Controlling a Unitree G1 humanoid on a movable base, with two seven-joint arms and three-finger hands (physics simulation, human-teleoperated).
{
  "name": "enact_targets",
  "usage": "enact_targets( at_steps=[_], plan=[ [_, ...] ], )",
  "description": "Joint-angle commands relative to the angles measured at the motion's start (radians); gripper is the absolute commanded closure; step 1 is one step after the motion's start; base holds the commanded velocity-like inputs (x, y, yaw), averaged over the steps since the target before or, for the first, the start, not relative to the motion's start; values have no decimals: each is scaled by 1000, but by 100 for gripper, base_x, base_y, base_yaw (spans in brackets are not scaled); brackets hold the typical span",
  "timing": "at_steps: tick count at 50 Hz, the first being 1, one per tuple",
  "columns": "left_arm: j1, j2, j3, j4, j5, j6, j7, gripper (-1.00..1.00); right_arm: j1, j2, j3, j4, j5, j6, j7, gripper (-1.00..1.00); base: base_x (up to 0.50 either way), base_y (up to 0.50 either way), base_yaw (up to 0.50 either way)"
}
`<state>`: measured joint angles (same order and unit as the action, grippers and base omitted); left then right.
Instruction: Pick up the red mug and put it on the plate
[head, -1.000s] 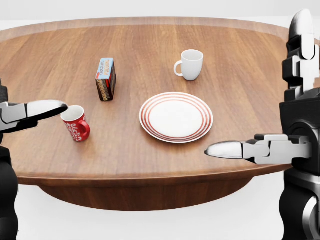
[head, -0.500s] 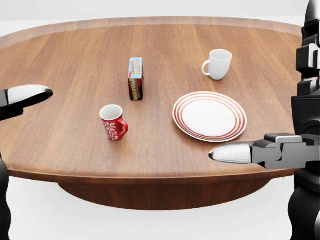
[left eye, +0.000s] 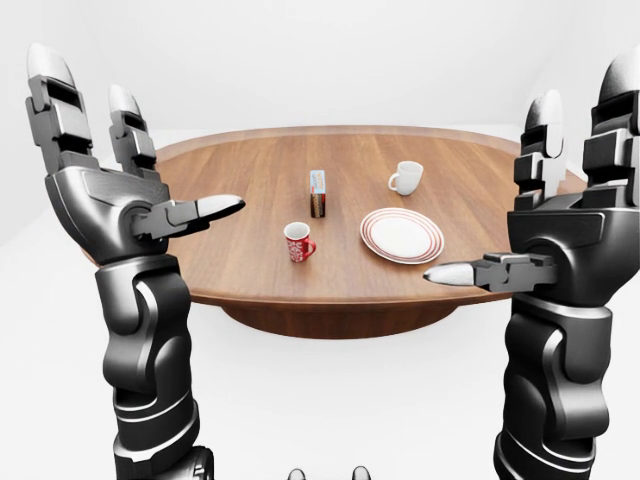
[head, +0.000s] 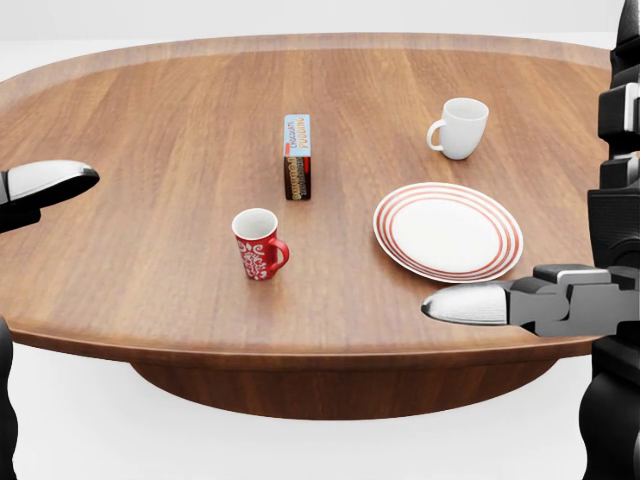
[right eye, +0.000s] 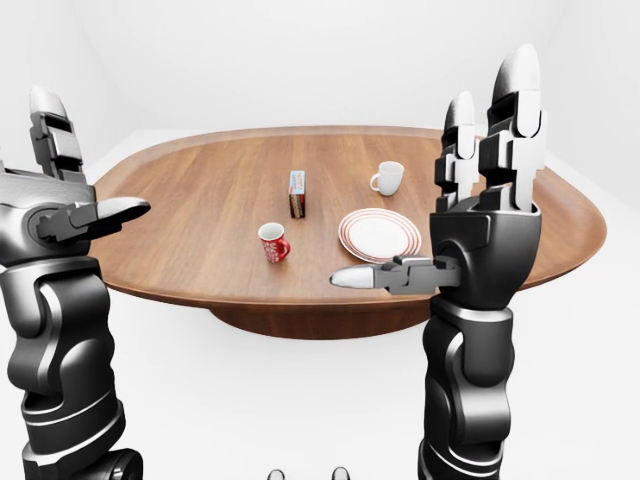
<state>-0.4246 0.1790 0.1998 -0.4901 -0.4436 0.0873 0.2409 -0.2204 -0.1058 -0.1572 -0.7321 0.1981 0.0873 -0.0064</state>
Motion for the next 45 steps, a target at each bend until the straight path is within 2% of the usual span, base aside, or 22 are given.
enact_targets(
  at_steps=[1,8,45],
  plan=[
    [-3,3,3,10,-2,0,-1,-98,0,-2,-1,2,3,0,-1,-100,0,0,0],
    [-4,3,2,12,-1,0,0,-98,2,-3,7,-8,0,0,16,-100,5,0,0],
    [1,4,4,13,-5,0,2,-98,10,6,15,-9,-1,0,41,-100,50,0,0]
  ],
)
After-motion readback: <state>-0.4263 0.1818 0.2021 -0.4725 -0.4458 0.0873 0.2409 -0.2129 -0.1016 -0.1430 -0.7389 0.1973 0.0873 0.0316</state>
